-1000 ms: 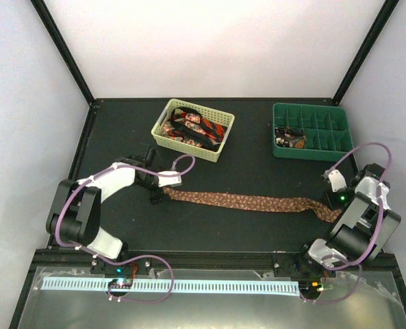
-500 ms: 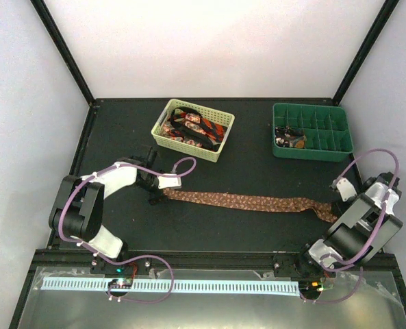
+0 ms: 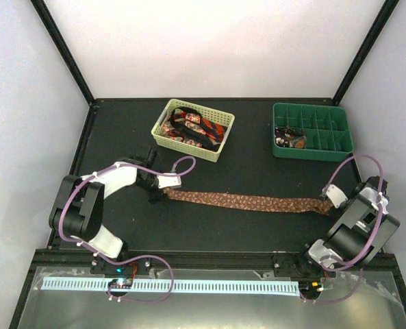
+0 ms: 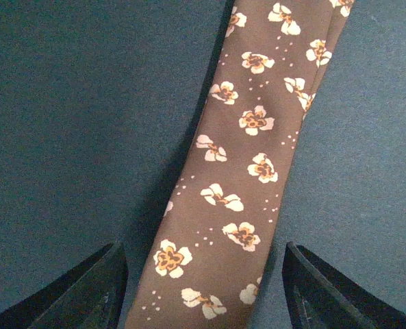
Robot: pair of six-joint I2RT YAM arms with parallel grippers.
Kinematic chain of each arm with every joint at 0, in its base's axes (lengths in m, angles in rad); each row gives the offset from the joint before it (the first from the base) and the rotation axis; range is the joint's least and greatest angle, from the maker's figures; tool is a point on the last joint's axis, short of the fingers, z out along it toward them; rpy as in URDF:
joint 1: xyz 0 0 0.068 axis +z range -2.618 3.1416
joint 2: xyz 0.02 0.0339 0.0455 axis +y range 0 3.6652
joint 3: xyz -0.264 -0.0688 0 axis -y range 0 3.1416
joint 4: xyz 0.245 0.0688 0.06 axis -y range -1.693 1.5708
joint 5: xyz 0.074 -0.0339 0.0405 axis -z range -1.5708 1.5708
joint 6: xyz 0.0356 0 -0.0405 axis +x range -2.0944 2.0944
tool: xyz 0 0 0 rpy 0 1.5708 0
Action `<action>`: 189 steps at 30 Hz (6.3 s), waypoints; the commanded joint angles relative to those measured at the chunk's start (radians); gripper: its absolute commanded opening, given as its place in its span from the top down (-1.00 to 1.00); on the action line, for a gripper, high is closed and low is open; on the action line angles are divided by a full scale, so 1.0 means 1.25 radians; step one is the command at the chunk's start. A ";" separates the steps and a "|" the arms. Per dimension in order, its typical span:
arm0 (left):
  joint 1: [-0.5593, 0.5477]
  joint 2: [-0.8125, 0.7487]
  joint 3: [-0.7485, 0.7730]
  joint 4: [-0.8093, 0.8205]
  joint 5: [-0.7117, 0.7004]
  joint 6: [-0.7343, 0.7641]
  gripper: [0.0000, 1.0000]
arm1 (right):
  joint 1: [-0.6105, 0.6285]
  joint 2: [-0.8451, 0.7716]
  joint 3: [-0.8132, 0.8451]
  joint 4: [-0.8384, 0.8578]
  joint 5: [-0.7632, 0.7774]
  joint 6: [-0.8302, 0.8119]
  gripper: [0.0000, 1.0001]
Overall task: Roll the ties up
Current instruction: Flatten out the tie at the center of the board, then adjust the tie at the center of the board, then roll the tie at the center of the board.
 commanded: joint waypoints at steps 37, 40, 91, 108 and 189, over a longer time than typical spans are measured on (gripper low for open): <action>-0.207 -0.078 0.058 0.079 0.087 -0.222 -0.50 | -0.071 0.159 0.241 0.279 0.131 -0.398 0.72; -0.212 -0.087 0.064 0.096 0.069 -0.248 -0.57 | -0.071 0.138 0.221 0.315 0.106 -0.397 0.57; -0.301 0.076 0.177 0.104 0.075 -0.289 -0.97 | 0.327 0.197 0.170 -0.132 -0.136 -0.391 -0.78; -0.304 0.075 0.170 0.113 0.053 -0.296 -0.95 | 0.329 0.042 0.004 0.046 -0.141 -0.404 0.14; -0.305 0.108 0.102 0.128 -0.065 -0.224 -0.42 | 0.981 0.254 0.117 0.481 -0.465 1.191 0.92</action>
